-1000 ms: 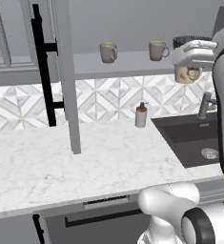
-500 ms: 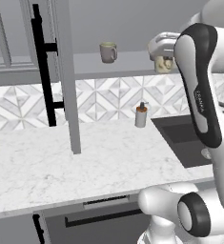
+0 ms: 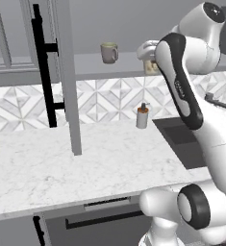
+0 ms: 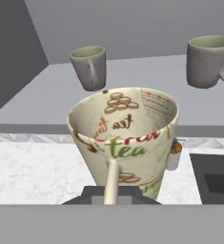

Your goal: Gather all objects into one cabinet and sort the glasses and bowls to opposite sides.

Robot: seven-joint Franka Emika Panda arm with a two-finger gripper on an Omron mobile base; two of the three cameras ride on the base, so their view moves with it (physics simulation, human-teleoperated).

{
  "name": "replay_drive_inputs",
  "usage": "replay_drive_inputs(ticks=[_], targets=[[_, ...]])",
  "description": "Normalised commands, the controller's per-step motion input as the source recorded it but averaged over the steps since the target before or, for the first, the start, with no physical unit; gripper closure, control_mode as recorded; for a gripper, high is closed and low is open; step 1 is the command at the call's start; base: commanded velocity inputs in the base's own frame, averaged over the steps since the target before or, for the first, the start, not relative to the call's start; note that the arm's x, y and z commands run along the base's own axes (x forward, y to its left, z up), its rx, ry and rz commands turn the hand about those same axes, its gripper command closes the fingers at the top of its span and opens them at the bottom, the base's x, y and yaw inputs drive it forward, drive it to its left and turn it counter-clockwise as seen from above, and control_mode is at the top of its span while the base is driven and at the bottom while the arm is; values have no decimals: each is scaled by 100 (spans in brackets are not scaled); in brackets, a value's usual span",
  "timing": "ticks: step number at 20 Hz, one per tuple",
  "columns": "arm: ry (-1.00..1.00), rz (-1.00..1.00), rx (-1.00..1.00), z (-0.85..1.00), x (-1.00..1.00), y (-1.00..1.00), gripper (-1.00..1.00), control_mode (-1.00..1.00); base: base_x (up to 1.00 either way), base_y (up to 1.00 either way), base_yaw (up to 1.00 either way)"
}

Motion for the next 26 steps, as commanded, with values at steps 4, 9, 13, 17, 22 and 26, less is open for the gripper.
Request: replay_drive_inputs(ticks=[4,9,13,17,22,26], targets=[[4,0,0,0,99,2,100,-100,0,0,0],[5,0,0,0,90,1,100,-100,0,0,0],[1,0,0,0,77,0,100,-100,0,0,0],[3,0,0,0,73,0,100,-100,0,0,0],[3,0,0,-3,68,0,100,-100,0,0,0],[0,0,0,-18,45,0,100,-100,0,0,0]])
